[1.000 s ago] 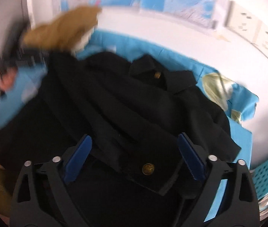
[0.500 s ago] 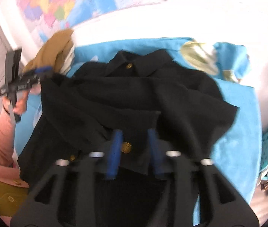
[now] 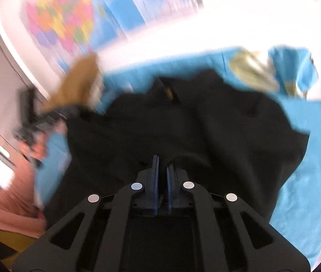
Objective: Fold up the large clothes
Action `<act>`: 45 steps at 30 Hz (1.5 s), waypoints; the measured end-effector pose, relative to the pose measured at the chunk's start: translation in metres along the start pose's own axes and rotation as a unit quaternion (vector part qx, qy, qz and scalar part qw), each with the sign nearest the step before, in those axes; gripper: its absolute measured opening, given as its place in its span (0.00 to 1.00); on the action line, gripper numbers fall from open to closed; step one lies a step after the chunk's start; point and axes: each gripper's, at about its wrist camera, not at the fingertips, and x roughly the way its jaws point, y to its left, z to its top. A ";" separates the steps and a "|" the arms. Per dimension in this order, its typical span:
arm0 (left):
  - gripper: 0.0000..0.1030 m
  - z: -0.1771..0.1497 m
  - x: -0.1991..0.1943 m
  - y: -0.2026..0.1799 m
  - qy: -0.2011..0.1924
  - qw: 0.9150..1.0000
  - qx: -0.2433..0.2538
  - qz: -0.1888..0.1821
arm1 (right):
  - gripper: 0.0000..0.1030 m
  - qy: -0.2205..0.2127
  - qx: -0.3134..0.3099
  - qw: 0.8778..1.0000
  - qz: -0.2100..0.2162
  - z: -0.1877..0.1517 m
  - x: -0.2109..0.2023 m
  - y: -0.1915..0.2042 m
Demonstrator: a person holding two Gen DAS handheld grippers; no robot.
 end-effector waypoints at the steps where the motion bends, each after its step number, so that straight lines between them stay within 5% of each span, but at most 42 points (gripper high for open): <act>1: 0.35 0.007 -0.003 -0.002 -0.011 1.000 -0.002 0.000 | 0.06 -0.029 0.008 1.000 0.006 0.007 -0.017 -0.001; 3: 0.41 0.019 -0.007 -0.006 -0.027 1.000 -0.007 0.002 | 0.06 -0.093 0.032 0.995 -0.011 0.023 -0.055 -0.013; 5: 0.68 0.024 -0.010 -0.010 -0.040 0.999 -0.008 -0.001 | 0.06 -0.111 0.059 0.991 -0.036 0.029 -0.072 -0.031; 8: 0.72 0.019 -0.007 -0.020 -0.039 0.999 0.003 -0.013 | 0.06 -0.060 0.100 0.991 -0.069 0.017 -0.061 -0.060; 10: 0.72 0.013 0.004 -0.028 -0.020 1.000 0.020 0.001 | 0.06 -0.005 0.114 0.990 -0.082 0.000 -0.034 -0.072; 13: 0.72 -0.002 0.035 -0.037 0.033 0.997 0.045 0.051 | 0.13 0.018 0.131 0.988 -0.075 -0.015 -0.016 -0.082; 15: 0.72 -0.012 0.052 -0.038 0.052 0.993 0.059 0.084 | 0.37 0.012 0.135 0.988 -0.072 -0.018 -0.012 -0.082; 21: 0.73 -0.011 0.068 -0.029 0.061 0.993 0.032 0.093 | 0.70 -0.003 0.104 0.991 -0.089 -0.021 -0.020 -0.073; 23: 0.73 -0.009 0.076 -0.030 0.067 0.993 0.027 0.097 | 0.64 0.002 0.080 0.992 -0.102 -0.021 -0.018 -0.067; 24: 0.73 -0.007 0.079 -0.030 0.069 0.992 0.028 0.101 | 0.42 0.009 0.068 0.991 -0.117 -0.021 -0.013 -0.065; 25: 0.73 -0.008 0.083 -0.031 0.071 0.991 0.031 0.108 | 0.30 0.015 0.062 0.991 -0.119 -0.021 -0.009 -0.064; 28: 0.74 -0.008 0.090 -0.038 0.070 0.988 0.043 0.131 | 0.12 0.004 0.055 0.989 -0.134 -0.018 -0.005 -0.064; 32: 0.73 -0.005 0.083 -0.042 0.068 0.985 0.043 0.156 | 0.15 -0.005 0.074 0.987 -0.140 -0.015 0.000 -0.075; 37: 0.73 0.000 0.045 -0.060 0.015 0.987 0.055 0.151 | 0.47 -0.020 0.121 0.981 -0.149 -0.021 -0.015 -0.091; 41: 0.73 -0.008 0.034 -0.079 0.004 0.992 0.083 0.093 | 0.52 -0.068 0.068 0.981 -0.169 -0.022 -0.043 -0.059; 45: 0.73 -0.016 0.059 -0.091 0.033 0.989 0.107 0.092 | 0.54 -0.071 -0.015 0.979 -0.193 -0.018 -0.034 -0.022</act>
